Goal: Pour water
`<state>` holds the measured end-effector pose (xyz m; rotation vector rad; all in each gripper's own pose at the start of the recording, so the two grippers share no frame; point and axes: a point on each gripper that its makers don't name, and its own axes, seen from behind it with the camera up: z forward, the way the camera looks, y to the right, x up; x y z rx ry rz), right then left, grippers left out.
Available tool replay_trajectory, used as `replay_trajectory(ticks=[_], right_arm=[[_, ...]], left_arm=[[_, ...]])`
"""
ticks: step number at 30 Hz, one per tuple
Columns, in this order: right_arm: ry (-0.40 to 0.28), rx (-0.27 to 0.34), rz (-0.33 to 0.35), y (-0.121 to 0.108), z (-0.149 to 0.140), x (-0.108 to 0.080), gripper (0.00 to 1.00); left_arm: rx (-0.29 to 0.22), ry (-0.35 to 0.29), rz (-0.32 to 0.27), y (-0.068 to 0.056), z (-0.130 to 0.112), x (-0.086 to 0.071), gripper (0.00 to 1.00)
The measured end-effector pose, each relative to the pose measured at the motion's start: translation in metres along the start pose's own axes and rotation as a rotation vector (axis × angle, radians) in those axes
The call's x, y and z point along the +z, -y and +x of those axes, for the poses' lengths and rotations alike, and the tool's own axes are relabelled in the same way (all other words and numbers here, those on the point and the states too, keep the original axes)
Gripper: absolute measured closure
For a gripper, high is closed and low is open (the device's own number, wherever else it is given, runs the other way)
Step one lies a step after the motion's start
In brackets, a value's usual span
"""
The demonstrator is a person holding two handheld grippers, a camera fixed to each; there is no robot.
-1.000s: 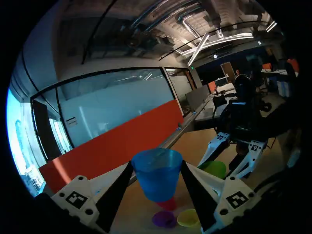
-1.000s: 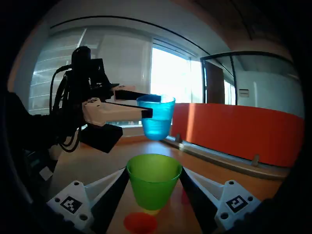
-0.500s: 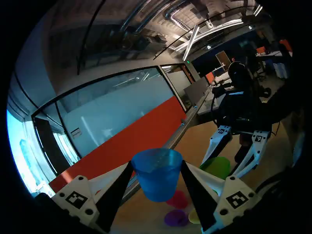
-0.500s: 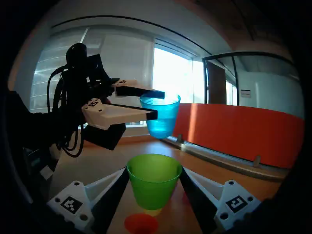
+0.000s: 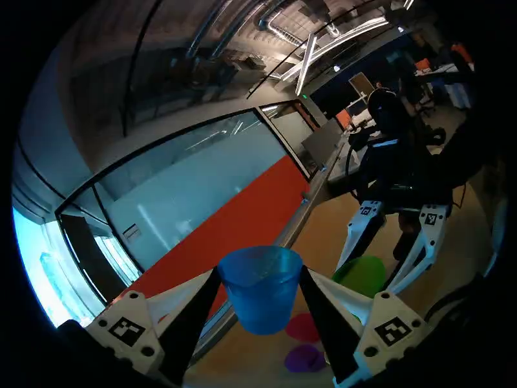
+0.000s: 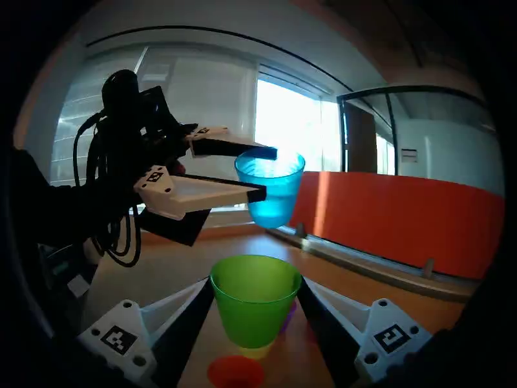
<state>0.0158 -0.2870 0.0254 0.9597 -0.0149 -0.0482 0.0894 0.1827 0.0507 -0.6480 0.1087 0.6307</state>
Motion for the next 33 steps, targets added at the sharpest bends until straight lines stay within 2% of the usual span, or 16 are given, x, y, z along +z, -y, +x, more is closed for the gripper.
replay_trajectory(ticks=[26,33], right_arm=[[0.000,0.005,-0.007,-0.005,-0.002,0.004,0.08],[0.000,0.002,-0.010,-0.007,-0.001,0.004,0.08]], left_arm=[[0.173,0.003,0.014,-0.014,0.007,0.000,0.12],[0.221,0.003,0.015,-0.014,0.008,0.003,0.13]])
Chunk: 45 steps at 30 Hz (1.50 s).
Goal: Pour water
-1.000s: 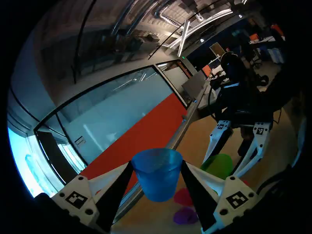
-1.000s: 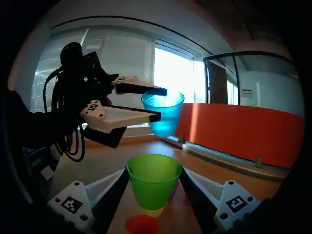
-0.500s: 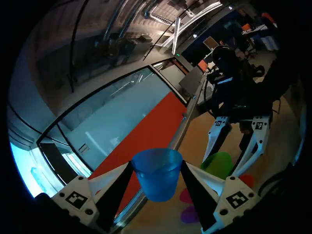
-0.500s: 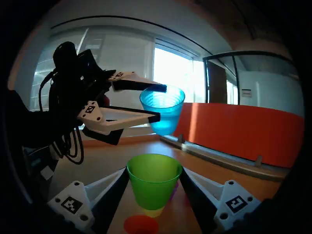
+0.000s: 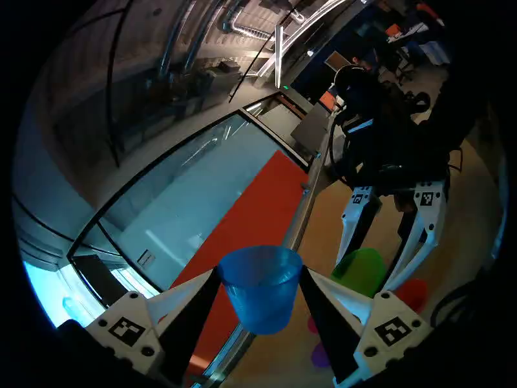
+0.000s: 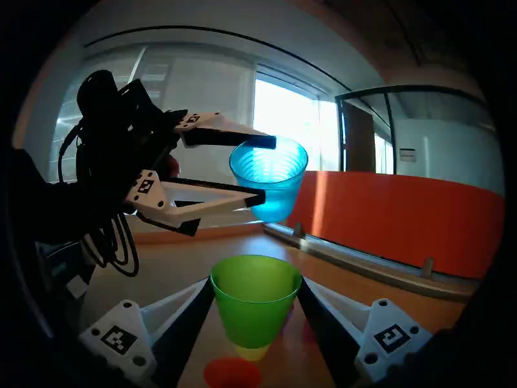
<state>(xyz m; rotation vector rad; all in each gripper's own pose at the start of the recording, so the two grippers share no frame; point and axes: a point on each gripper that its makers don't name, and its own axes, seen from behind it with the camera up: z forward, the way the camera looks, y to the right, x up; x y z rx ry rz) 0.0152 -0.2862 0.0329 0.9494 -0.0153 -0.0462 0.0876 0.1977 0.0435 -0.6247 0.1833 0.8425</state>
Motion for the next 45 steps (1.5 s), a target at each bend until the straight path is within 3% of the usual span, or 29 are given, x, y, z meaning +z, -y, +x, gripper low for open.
replay_trajectory(ticks=[35,45], right_arm=[[-0.001,0.001,-0.008,-0.005,0.000,-0.001,0.08],[0.000,0.001,-0.010,-0.006,-0.001,-0.001,0.08]], left_arm=[[0.192,0.009,-0.002,-0.010,0.006,0.008,0.12],[0.226,0.010,0.003,-0.011,0.005,0.011,0.13]])
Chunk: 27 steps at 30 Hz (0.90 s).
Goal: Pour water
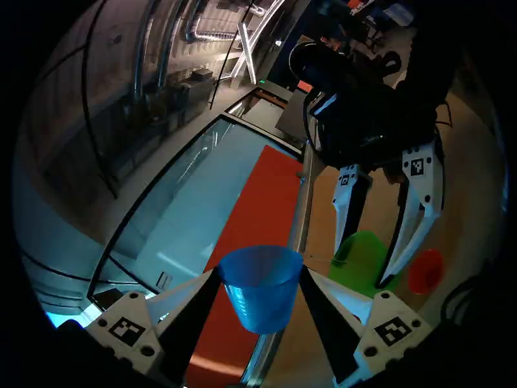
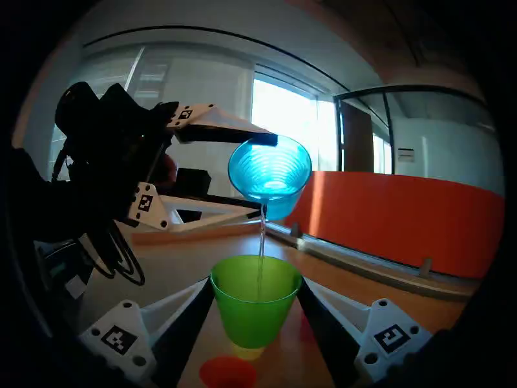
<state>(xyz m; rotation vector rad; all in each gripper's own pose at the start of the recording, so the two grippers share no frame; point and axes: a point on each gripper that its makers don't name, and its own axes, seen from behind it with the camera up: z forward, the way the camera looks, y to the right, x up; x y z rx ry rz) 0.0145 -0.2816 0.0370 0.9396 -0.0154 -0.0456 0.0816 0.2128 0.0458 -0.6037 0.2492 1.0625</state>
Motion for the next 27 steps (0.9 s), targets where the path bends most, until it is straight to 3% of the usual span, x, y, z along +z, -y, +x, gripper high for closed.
replay_trajectory(ticks=[27], right_arm=[[-0.003,-0.004,-0.002,0.0005,0.0009,-0.0005,0.08]], left_arm=[[0.088,-0.007,0.033,0.0058,0.0033,-0.0025,0.13]])
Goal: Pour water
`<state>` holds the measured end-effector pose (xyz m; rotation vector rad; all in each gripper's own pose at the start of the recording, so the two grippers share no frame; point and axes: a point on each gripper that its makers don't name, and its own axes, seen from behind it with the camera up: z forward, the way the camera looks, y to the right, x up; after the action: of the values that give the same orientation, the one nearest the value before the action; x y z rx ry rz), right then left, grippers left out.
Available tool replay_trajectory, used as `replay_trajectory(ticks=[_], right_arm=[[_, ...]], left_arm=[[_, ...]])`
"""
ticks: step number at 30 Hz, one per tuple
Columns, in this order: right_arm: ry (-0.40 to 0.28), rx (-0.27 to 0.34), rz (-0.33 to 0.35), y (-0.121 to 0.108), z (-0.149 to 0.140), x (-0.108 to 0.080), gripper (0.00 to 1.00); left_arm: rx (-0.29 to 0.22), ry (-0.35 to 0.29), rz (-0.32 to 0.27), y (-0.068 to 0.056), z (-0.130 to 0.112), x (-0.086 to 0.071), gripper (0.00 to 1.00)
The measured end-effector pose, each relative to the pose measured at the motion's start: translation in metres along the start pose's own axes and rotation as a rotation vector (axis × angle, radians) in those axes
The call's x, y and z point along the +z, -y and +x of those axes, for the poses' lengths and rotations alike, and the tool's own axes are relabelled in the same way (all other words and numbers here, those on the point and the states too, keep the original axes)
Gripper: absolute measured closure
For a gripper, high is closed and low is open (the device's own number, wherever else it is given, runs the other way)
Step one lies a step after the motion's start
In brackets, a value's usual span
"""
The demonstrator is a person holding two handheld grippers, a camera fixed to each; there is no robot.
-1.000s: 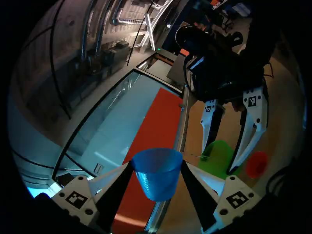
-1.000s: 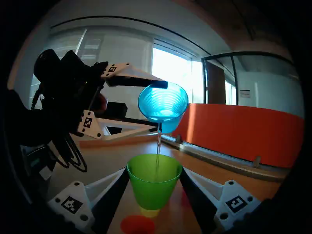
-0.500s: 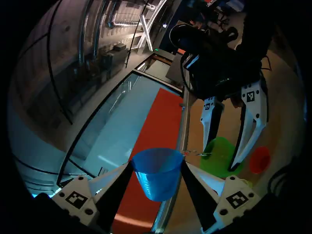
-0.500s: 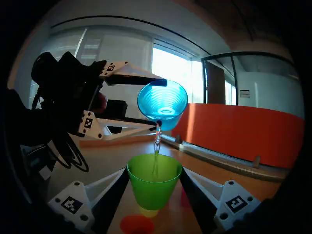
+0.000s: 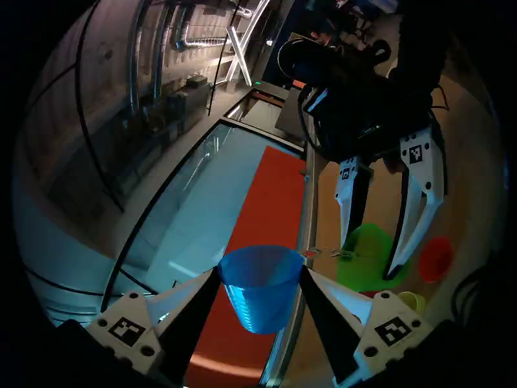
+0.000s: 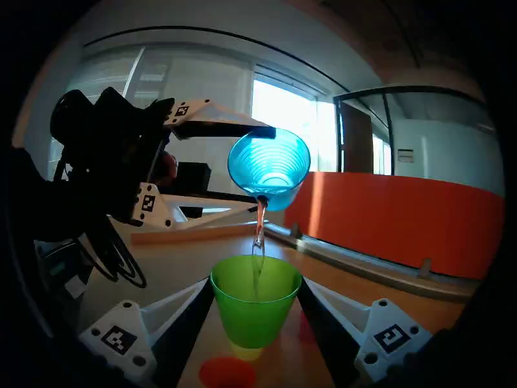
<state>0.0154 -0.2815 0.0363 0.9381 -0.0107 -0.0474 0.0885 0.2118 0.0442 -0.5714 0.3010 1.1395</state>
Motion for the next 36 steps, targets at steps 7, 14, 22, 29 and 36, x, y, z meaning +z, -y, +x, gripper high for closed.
replay_trajectory(ticks=[7,14,22,29,36], right_arm=[[0.000,-0.004,-0.001,0.0004,-0.0002,0.0010,0.08],[-0.002,-0.004,-0.001,0.0000,0.0005,0.0013,0.08],[-0.004,-0.004,-0.004,-0.0029,0.0001,0.0009,0.08],[-0.007,-0.005,-0.006,-0.0047,0.0009,0.0006,0.08],[-0.010,-0.005,-0.009,-0.0065,0.0024,-0.0004,0.08]], left_arm=[[0.019,-0.003,0.001,-0.0008,0.0019,-0.0015,0.12],[0.040,-0.011,0.009,0.0014,0.0044,-0.0027,0.13],[0.061,-0.013,0.015,0.0030,0.0042,-0.0002,0.12],[0.078,-0.019,0.018,0.0044,0.0059,0.0020,0.12],[0.093,-0.020,0.023,0.0063,0.0065,0.0051,0.13]])
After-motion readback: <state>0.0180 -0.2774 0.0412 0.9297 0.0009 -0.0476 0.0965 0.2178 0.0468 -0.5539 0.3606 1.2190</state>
